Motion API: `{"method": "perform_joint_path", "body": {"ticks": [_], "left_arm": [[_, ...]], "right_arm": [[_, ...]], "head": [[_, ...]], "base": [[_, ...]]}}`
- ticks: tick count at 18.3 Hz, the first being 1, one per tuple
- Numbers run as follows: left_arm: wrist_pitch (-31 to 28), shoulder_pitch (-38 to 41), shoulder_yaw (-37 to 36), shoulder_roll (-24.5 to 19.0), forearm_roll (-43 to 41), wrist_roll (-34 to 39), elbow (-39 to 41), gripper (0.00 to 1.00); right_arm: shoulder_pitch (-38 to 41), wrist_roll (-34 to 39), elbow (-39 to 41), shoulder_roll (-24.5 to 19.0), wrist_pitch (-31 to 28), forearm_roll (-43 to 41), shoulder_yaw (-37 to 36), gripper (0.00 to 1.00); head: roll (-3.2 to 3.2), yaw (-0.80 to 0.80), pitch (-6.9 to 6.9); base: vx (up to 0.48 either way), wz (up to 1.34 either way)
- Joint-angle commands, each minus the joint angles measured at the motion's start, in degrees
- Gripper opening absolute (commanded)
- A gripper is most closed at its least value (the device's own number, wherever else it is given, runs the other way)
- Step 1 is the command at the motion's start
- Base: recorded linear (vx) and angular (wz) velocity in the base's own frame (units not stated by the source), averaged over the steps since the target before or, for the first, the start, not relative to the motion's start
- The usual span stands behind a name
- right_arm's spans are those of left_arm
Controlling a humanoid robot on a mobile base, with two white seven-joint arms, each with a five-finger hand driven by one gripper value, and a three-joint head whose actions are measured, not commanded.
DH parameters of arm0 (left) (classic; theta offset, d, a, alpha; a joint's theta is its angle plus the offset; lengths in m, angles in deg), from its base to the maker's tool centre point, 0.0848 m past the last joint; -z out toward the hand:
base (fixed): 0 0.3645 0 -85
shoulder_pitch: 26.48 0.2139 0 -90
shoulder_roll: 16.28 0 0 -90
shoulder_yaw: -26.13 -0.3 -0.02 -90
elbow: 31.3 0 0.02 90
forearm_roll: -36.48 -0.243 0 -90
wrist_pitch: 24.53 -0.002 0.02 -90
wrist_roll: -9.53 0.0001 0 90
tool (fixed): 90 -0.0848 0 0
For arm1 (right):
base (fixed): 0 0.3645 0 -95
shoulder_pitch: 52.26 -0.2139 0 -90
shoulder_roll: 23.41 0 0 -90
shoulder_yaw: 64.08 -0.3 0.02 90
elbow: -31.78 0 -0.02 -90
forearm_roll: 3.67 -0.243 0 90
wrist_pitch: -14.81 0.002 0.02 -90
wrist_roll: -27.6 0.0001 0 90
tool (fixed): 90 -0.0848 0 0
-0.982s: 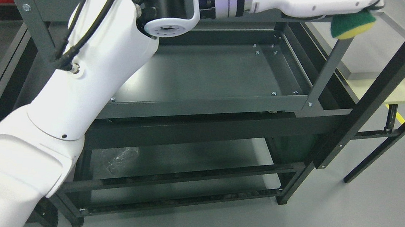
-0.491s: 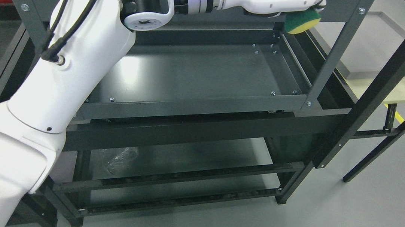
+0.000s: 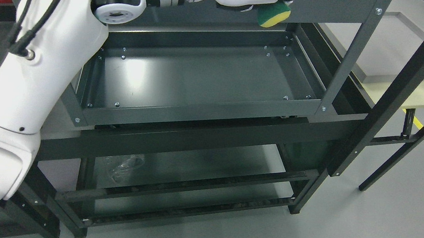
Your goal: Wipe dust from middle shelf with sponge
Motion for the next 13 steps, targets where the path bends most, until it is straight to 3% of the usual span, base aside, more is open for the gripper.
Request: {"method": "perform_joint_path", "body": {"ticks": [1,7,13], "left_arm": [[0.0,0.3,0.5,-13.4,6.1,-1.3,1.9,0.00],[0.0,4.4,0.6,-25.3,15.3,-7.3,9.0,0.00],[0.0,5.0,5.5,-35.3,20.9,-9.7,10.0,0.00]], "right_arm": [[0.0,0.0,1.0,1.0,-4.2,0.0,0.0,1.00],[0.0,0.0,1.0,1.0,-4.2,0.0,0.0,1.00],[0.0,0.0,1.0,1.0,-4.2,0.0,0.0,1.00]], "head": [[0.00,0.00,0.00],[0.00,0.00,0.00],[0.00,0.00,0.00]], "base": [[0.000,0.00],[0.000,0.00],[0.000,0.00]]}}
